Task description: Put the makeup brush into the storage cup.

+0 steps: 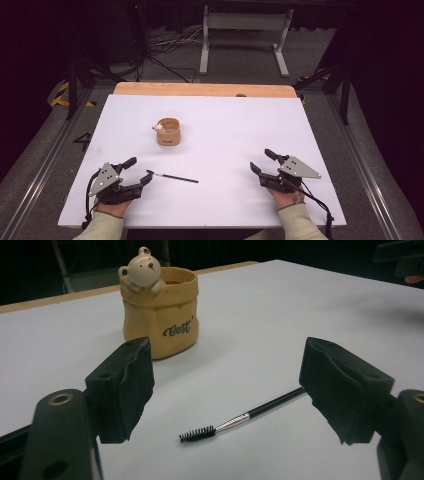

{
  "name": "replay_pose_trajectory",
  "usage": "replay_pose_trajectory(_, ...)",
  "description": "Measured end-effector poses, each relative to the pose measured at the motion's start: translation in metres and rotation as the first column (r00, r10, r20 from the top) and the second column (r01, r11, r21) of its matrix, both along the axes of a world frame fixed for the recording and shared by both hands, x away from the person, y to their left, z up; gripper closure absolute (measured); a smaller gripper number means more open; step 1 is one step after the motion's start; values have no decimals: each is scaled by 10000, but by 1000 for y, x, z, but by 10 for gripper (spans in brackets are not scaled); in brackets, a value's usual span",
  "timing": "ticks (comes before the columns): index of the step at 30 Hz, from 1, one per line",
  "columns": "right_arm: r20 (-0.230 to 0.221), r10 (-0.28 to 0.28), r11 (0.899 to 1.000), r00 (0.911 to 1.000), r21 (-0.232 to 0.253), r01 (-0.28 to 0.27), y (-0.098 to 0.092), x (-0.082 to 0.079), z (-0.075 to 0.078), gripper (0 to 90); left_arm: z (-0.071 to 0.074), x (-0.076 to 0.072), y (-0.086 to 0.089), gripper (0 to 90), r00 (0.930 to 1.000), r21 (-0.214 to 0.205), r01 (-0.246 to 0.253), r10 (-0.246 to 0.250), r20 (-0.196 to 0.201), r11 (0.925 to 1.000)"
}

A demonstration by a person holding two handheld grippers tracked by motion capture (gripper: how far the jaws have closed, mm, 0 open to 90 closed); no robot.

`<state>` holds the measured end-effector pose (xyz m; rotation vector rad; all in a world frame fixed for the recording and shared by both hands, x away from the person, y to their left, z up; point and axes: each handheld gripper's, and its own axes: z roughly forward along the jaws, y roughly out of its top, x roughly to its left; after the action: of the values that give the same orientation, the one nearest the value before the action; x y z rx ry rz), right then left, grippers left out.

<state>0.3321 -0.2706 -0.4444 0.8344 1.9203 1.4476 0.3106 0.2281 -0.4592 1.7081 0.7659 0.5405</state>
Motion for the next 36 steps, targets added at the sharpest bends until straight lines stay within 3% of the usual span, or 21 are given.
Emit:
replay_pose_trajectory(6, 27, 156, 9999, 9999, 72, -156, 0, 0, 1, 262, 1, 0, 0, 202, 9995, -3, 229, -229, 236, 9997)
replay_pose_trajectory(10, 379, 396, 9992, 9985, 49, -399, 2, -3, 2, 260, 2, 1, -2, 192, 9988, 20, 453, -454, 200, 9990)
replay_pose_trajectory(24, 169, 142, 9996, 9998, 234, -146, -1, -2, 1, 248, 18, 14, -3, 131, 9959, -382, 878, -886, -188, 9954)
replay_pose_trajectory(27, 162, 101, 9997, 9998, 236, -105, -1, -1, 1, 247, 23, 18, -3, 130, 9944, -534, 1031, -1042, -182, 9932)
replay_pose_trajectory(31, 151, 36, 9997, 9999, 242, -40, -2, -1, 1, 246, 28, 26, -3, 128, 9884, -953, 1455, -1490, -309, 9848)
replay_pose_trajectory(36, 149, -81, 9996, 9999, 258, 77, -2, -1, 1, 243, 32, 33, -8, 128, 9854, -1045, 1665, -1692, -176, 9805)
